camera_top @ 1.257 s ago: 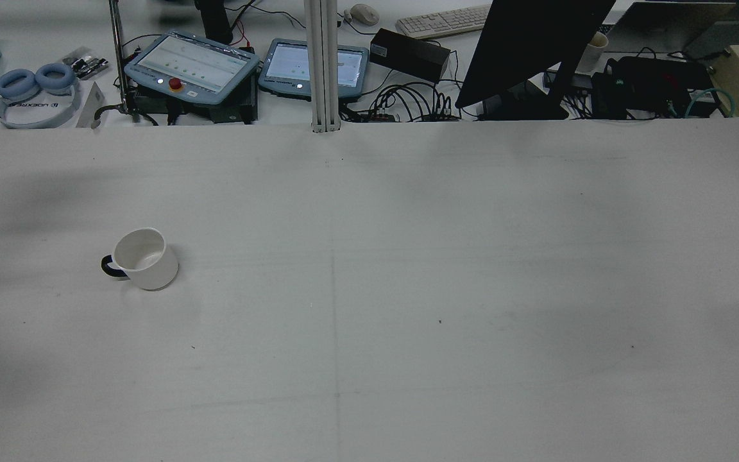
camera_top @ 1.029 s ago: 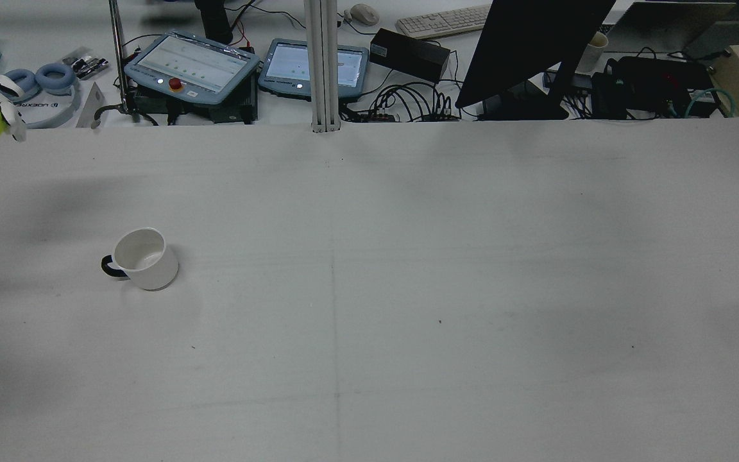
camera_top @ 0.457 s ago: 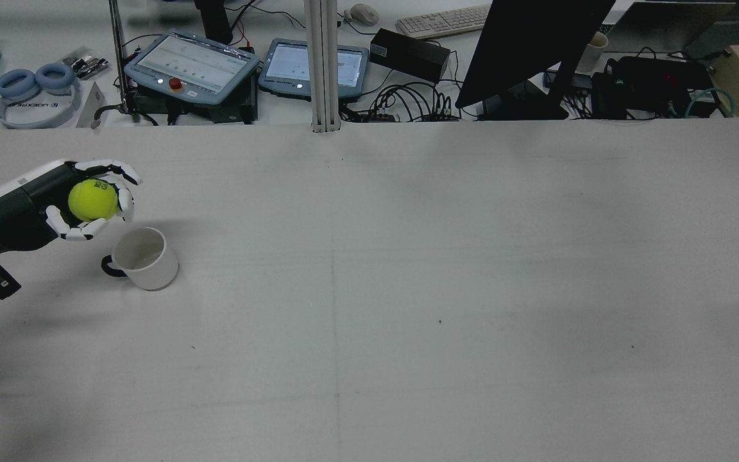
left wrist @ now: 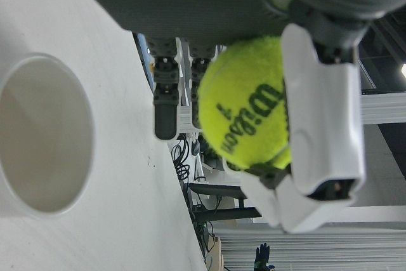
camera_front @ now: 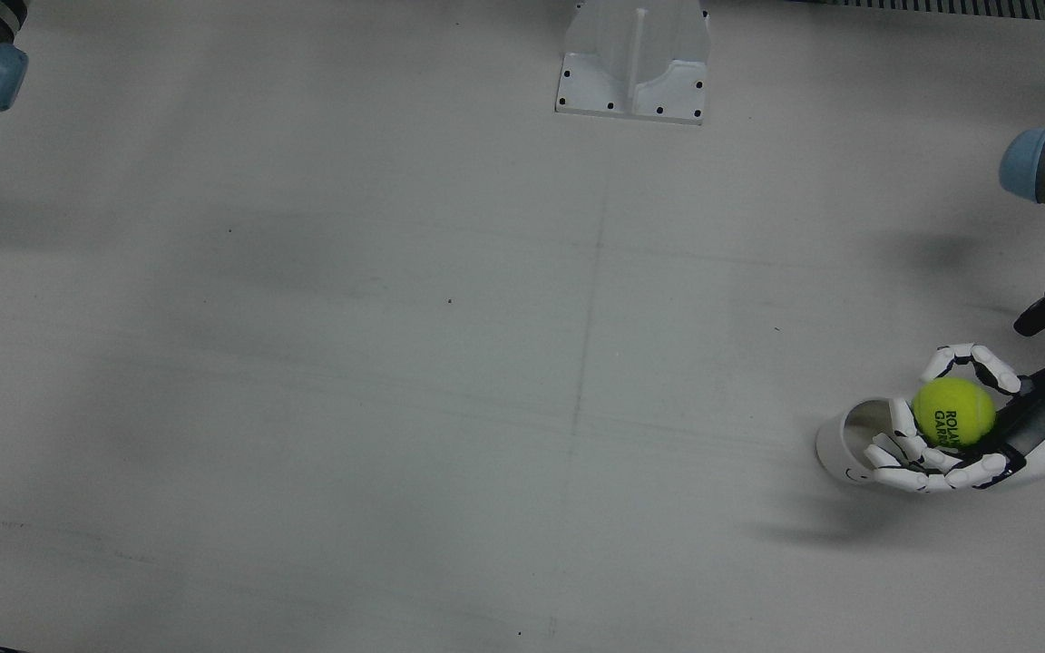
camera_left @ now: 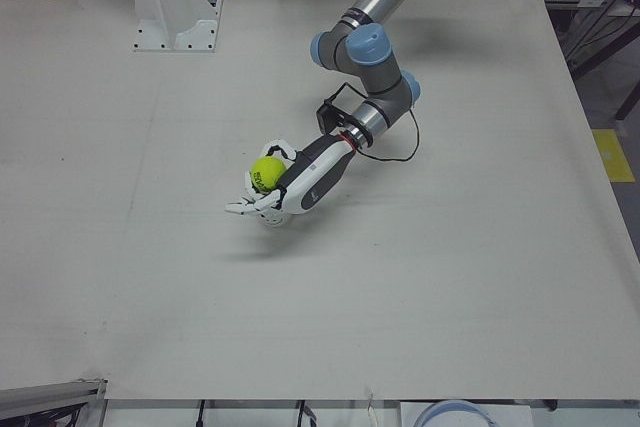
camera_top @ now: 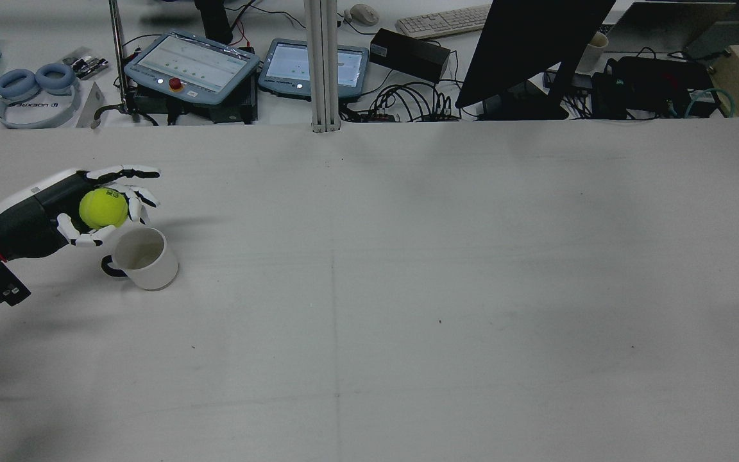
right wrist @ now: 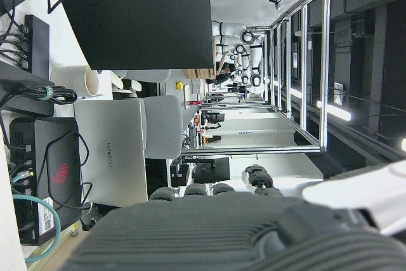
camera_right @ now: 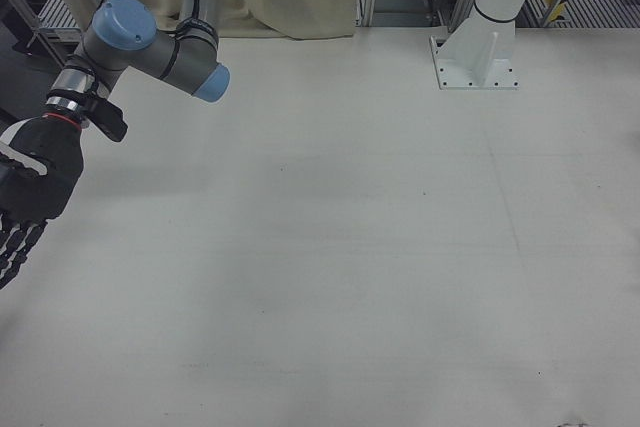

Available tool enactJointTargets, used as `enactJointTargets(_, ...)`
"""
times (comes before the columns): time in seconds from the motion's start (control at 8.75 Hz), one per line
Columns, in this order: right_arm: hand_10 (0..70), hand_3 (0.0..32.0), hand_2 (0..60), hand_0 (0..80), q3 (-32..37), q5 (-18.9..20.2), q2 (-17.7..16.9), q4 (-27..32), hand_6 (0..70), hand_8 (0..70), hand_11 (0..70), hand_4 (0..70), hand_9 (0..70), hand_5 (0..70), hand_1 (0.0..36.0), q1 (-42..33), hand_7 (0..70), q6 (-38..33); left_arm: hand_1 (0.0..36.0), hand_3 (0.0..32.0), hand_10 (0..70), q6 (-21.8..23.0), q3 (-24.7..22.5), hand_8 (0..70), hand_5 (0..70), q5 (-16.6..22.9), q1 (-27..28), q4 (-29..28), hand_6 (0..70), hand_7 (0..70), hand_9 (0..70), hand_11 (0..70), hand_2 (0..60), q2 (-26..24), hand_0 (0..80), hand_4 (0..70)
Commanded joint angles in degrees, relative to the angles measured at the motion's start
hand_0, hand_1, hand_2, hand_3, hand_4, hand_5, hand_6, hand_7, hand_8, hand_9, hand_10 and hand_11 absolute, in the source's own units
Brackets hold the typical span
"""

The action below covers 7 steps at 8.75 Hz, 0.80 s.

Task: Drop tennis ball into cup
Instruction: 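Position the held ball above the mug opening with the left hand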

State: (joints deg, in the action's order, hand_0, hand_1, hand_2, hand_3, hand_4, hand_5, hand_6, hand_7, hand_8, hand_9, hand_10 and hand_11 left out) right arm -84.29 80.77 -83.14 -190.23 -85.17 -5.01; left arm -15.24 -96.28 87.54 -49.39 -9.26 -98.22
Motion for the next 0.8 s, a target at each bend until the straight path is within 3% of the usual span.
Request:
enactJointTargets(0.0, 0.0, 0.0, 0.0, 0.0, 0.0, 0.0, 0.0, -0.1, 0.0, 0.0, 0.0, 0.0, 0.0, 0.0, 0.0, 0.0, 0.0, 0.0, 34.3, 0.0, 24.3, -1.5, 0.7, 22.3, 19.7, -2.1, 0.2, -0.3, 50.0, 28.2, 21.5, 38.2, 51.0, 0.6, 61.6, 15.0)
enactJointTargets(0.23, 0.0, 0.0, 0.0, 0.0, 0.0, 0.0, 0.0, -0.1, 0.0, 0.0, 0.0, 0.0, 0.0, 0.0, 0.0, 0.0, 0.0, 0.0, 31.3, 0.0, 23.6, -2.3, 1.2, 20.0, 16.6, -2.7, 1.7, -0.8, 38.7, 28.2, 21.5, 36.8, 50.2, 0.6, 56.7, 13.8)
enactJointTargets(0.34, 0.0, 0.0, 0.0, 0.0, 0.0, 0.0, 0.0, -0.1, 0.0, 0.0, 0.0, 0.0, 0.0, 0.0, 0.0, 0.0, 0.0, 0.0, 31.9, 0.0, 23.6, -2.3, 2.1, 17.9, 14.7, -3.4, 2.3, -1.8, 28.3, 29.8, 21.8, 36.9, 49.7, 0.6, 56.6, 13.6)
enactJointTargets(0.69, 0.0, 0.0, 0.0, 0.0, 0.0, 0.0, 0.0, 0.0, 0.0, 0.0, 0.0, 0.0, 0.0, 0.0, 0.0, 0.0, 0.0, 0.0, 30.1, 0.0, 24.1, -1.1, 2.8, 20.3, 16.6, -2.9, 2.3, -3.1, 40.7, 27.6, 21.4, 37.5, 52.9, 0.1, 54.9, 14.1)
